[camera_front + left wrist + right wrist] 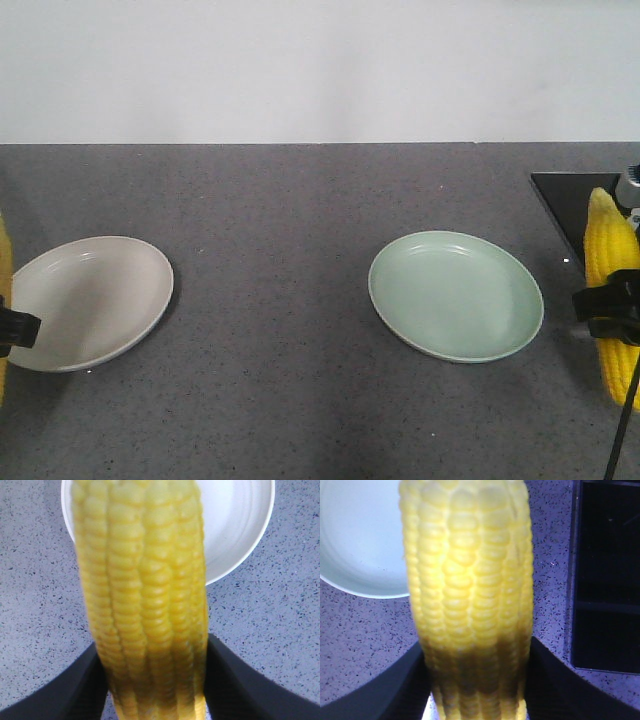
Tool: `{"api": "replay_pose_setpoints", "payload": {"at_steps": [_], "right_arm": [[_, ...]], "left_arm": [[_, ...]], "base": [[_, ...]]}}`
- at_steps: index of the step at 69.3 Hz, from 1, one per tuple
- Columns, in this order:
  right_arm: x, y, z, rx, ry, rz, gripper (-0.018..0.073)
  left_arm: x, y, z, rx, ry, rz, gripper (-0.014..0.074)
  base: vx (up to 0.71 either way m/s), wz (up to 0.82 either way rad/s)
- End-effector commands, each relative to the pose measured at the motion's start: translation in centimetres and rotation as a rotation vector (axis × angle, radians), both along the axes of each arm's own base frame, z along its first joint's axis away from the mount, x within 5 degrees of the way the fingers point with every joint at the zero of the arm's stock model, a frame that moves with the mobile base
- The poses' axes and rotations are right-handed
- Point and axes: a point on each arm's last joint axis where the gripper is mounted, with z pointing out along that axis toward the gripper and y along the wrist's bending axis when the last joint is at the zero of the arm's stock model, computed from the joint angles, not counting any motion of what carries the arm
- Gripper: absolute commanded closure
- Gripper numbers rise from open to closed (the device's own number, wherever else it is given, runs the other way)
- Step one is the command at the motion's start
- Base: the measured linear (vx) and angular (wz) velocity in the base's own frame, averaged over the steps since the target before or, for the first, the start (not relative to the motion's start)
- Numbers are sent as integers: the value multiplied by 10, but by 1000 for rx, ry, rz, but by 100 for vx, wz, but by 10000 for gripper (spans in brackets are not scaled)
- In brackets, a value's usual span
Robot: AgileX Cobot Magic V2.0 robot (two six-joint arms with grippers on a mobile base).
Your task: Distribute corn equally
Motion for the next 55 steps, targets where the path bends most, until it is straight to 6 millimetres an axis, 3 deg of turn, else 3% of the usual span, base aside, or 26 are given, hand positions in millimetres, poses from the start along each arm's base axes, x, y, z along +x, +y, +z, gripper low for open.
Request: {"api": "replay_pose_setpoints", "payload": {"at_steps": [1,55], "right_arm": [[0,-2,13,-1,-82,-6,316],[0,-2,13,-1,-82,-6,316]], "left_arm": [[2,1,11,-10,-70,2,379],[2,1,11,-10,-70,2,379]], "base": [[0,0],[0,0]]}}
